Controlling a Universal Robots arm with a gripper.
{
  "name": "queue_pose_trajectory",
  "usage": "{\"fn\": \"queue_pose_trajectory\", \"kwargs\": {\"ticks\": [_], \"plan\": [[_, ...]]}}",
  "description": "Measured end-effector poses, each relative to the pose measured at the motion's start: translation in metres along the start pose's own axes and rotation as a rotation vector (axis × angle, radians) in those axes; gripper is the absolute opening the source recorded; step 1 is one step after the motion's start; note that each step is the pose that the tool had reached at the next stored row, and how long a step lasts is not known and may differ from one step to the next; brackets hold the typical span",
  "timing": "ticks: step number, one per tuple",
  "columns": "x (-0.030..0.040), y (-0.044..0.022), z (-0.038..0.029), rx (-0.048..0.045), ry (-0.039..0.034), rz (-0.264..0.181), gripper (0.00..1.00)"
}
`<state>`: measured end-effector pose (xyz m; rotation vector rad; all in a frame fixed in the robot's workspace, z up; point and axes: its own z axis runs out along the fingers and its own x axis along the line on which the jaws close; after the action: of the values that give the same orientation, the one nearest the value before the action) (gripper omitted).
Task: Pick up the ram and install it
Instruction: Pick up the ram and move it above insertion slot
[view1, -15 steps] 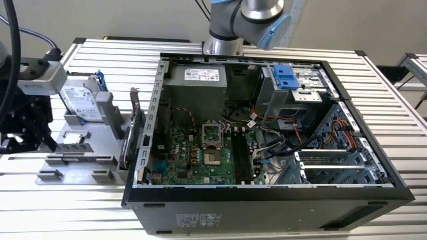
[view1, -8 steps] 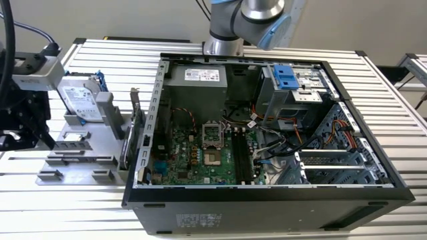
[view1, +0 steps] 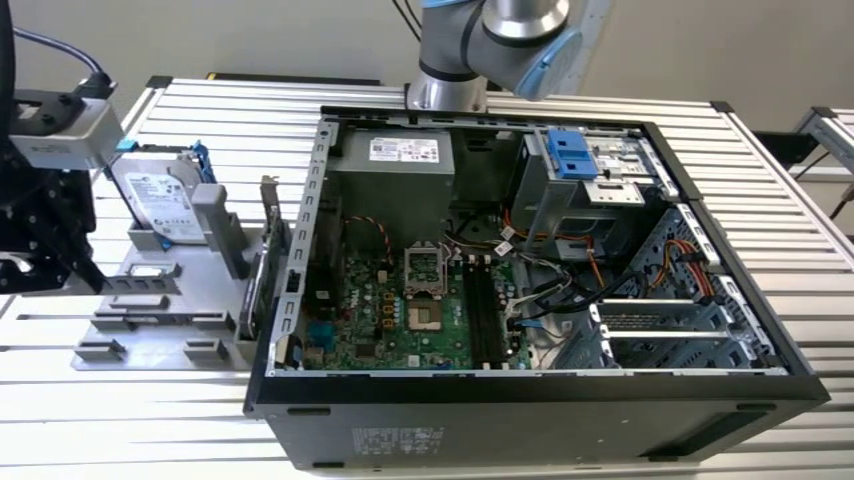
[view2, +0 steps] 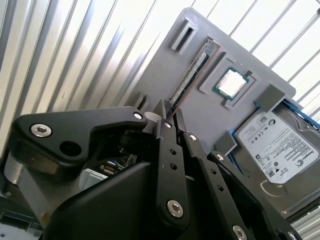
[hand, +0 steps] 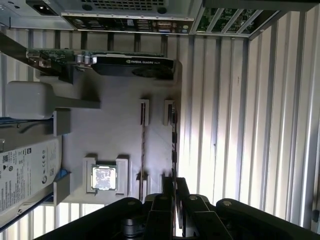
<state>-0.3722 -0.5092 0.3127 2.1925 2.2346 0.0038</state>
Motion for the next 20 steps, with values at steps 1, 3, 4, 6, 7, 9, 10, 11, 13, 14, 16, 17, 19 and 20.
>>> {"fn": "queue_pose_trajectory", "kwargs": {"ticks": [1,3,4,6,7,9,10,11,13,14,16,17,19,20], "plan": [[0.0,0.0,-0.0013,0.0,0.0,0.0,0.0],[0.0,0.0001,-0.0036,0.0,-0.0001,0.0,0.0],[0.0,0.0001,-0.0047,0.0,-0.0001,0.0,0.0],[0.0,0.0001,-0.0069,0.0,-0.0001,0.0,0.0],[-0.0001,0.0001,-0.0081,0.0,-0.0001,0.0,0.0],[-0.0001,0.0001,-0.0103,0.0,-0.0001,0.0,0.0],[-0.0001,0.0001,-0.0114,-0.0001,0.0,0.0,0.0],[-0.0001,0.0001,-0.0126,0.0,-0.0001,0.0,0.0],[-0.0001,0.0001,-0.0149,0.0,-0.0001,0.0,0.0],[-0.0001,0.0002,-0.016,0.0,-0.0001,0.0,0.0],[-0.0001,0.0002,-0.0182,-0.0001,-0.0001,0.0,0.0],[-0.0001,0.0002,-0.0193,0.0,-0.0002,0.0,0.0],[-0.0001,0.0002,-0.0214,0.0,-0.0002,0.0,0.0],[-0.0001,0.0002,-0.0225,-0.0001,-0.0001,0.0,0.0]]}}
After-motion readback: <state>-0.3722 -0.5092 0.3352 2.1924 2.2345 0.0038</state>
